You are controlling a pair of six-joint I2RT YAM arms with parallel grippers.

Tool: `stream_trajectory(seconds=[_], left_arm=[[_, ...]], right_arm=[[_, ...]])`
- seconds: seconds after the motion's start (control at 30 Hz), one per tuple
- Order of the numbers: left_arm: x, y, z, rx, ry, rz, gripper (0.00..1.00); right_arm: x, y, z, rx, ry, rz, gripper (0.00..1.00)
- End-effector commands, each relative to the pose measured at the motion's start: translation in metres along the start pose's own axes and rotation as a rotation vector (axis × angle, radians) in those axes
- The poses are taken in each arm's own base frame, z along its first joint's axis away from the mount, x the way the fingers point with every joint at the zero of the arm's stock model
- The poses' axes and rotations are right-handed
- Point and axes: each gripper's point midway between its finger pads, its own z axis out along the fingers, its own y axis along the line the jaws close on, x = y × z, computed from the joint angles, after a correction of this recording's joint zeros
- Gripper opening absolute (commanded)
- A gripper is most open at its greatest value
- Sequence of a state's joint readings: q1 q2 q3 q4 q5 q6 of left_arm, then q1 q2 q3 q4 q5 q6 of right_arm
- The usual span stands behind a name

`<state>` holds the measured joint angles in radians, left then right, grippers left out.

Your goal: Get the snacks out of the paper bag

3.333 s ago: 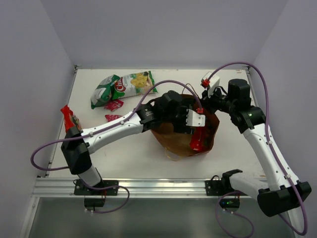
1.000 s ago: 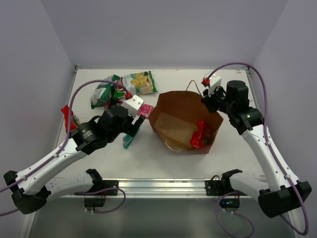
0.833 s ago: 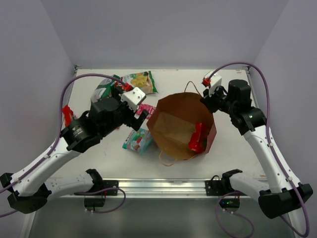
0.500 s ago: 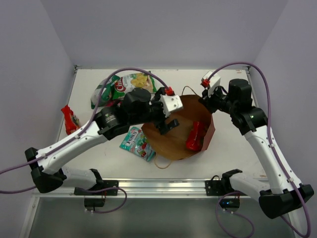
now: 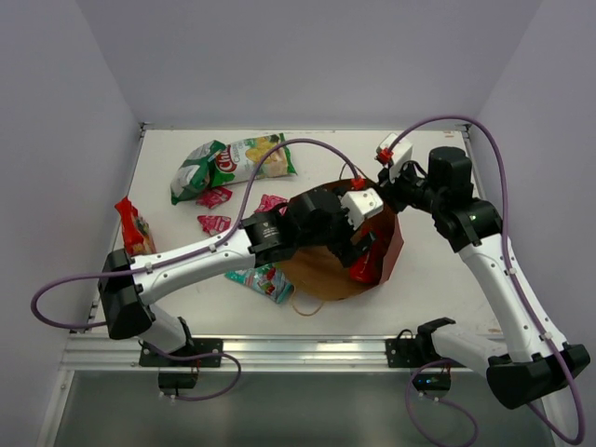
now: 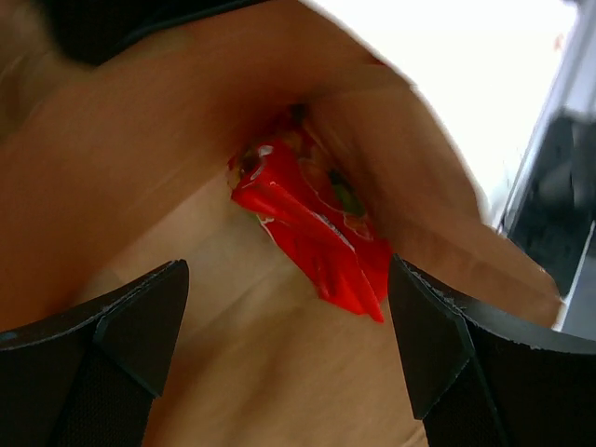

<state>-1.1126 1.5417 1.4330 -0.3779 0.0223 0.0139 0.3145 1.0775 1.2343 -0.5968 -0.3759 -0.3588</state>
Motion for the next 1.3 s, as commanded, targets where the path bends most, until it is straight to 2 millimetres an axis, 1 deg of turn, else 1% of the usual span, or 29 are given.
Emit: stream_trajectory(seconds=[0.0, 0.07, 0.17, 0.3, 0.33, 0.37, 0.4, 0.43, 0.47, 0.5, 0.6, 0.63, 0.67, 0.7, 0.73, 0.77, 0.8, 0.83, 0.87, 0.9, 0.97, 1.0, 1.03, 1.07, 1.1, 1.13, 1.17, 1.23, 1.27], left_arm=[[-0.024, 0.017, 0.0, -0.145, -0.162, -0.314, 0.93], [-0.026, 0.019, 0.006, -0.162, -0.206, -0.421, 0.92], [-0.018, 0.015, 0.023, -0.163, -0.2, -0.504, 0.91], [-0.012, 0.0, 0.047, -0.151, -0.198, -0.534, 0.88], [-0.004, -0.001, 0.057, -0.176, -0.182, -0.529, 0.86], [0.001, -0.001, 0.063, -0.19, -0.17, -0.531, 0.85], [0.014, -0.001, 0.073, -0.201, -0.141, -0.531, 0.83], [0.009, 0.001, 0.077, -0.208, -0.17, -0.54, 0.8], [0.013, 0.004, 0.081, -0.224, -0.165, -0.539, 0.78], [0.02, 0.006, 0.086, -0.243, -0.152, -0.539, 0.75], [0.027, 0.019, 0.088, -0.322, -0.15, -0.53, 0.57], [0.027, 0.02, 0.086, -0.331, -0.151, -0.522, 0.42], [0.026, 0.022, 0.083, -0.339, -0.154, -0.517, 0.34], [0.017, 0.024, 0.076, -0.342, -0.175, -0.514, 0.26], [0.012, 0.026, 0.07, -0.342, -0.185, -0.495, 0.13], [0.005, 0.025, 0.063, -0.337, -0.198, -0.484, 0.07], [-0.013, 0.026, 0.046, -0.326, -0.243, -0.481, 0.0], [-0.014, 0.028, 0.036, -0.332, -0.228, -0.458, 0.0], [-0.023, 0.029, 0.025, -0.329, -0.248, -0.448, 0.0], [-0.042, 0.03, 0.002, -0.321, -0.283, -0.442, 0.0], [-0.064, 0.031, -0.023, -0.31, -0.315, -0.399, 0.0], [-0.084, 0.03, -0.046, -0.293, -0.341, -0.383, 0.0], [-0.094, 0.032, -0.059, -0.294, -0.354, -0.364, 0.0], [-0.108, 0.032, -0.079, -0.279, -0.394, -0.359, 0.0], [-0.115, 0.032, -0.092, -0.276, -0.407, -0.348, 0.0], [-0.13, 0.032, -0.107, -0.268, -0.447, -0.336, 0.0], [-0.139, 0.034, -0.12, -0.265, -0.475, -0.333, 0.0], [-0.156, 0.038, -0.154, -0.277, -0.539, -0.336, 0.0], [-0.161, 0.042, -0.166, -0.292, -0.561, -0.341, 0.0]], right_arm=[[-0.033, -0.008, -0.01, 0.051, -0.114, -0.034, 0.0], [-0.032, -0.009, -0.009, 0.057, -0.112, -0.024, 0.0], [-0.03, -0.011, -0.008, 0.069, -0.107, -0.011, 0.0], [-0.028, -0.011, -0.008, 0.077, -0.109, -0.001, 0.0], [-0.028, -0.011, -0.007, 0.077, -0.109, 0.002, 0.0], [-0.027, -0.011, -0.007, 0.077, -0.108, 0.005, 0.0], [-0.027, -0.011, -0.006, 0.077, -0.108, 0.005, 0.0], [-0.025, -0.011, -0.006, 0.077, -0.105, 0.009, 0.0], [-0.024, -0.011, -0.006, 0.08, -0.104, 0.01, 0.0], [-0.023, -0.011, -0.006, 0.081, -0.102, 0.011, 0.0], [-0.02, -0.013, -0.007, 0.098, -0.1, 0.009, 0.0], [-0.019, -0.013, -0.007, 0.101, -0.099, 0.009, 0.0], [-0.017, -0.014, -0.007, 0.11, -0.096, 0.01, 0.0], [-0.017, -0.014, -0.007, 0.112, -0.097, 0.008, 0.0], [-0.016, -0.014, -0.007, 0.114, -0.095, 0.008, 0.0], [-0.012, -0.015, -0.006, 0.119, -0.085, 0.01, 0.0], [-0.01, -0.018, -0.006, 0.138, -0.079, 0.01, 0.0], [-0.008, -0.02, -0.005, 0.147, -0.073, 0.01, 0.0], [-0.004, -0.021, -0.004, 0.154, -0.063, 0.008, 0.0], [-0.002, -0.025, -0.004, 0.175, -0.053, 0.008, 0.0], [0.002, -0.028, -0.003, 0.19, -0.039, 0.012, 0.0], [0.004, -0.031, -0.002, 0.205, -0.029, 0.016, 0.0], [0.007, -0.034, -0.001, 0.218, -0.017, 0.019, 0.0], [0.01, -0.036, 0.0, 0.23, -0.007, 0.021, 0.0], [0.013, -0.038, 0.001, 0.239, 0.004, 0.024, 0.0], [0.015, -0.04, 0.001, 0.251, 0.014, 0.024, 0.0], [0.017, -0.041, 0.002, 0.254, 0.02, 0.025, 0.0], [0.018, -0.041, 0.003, 0.259, 0.023, 0.032, 0.0], [0.019, -0.042, 0.004, 0.262, 0.028, 0.035, 0.0]])
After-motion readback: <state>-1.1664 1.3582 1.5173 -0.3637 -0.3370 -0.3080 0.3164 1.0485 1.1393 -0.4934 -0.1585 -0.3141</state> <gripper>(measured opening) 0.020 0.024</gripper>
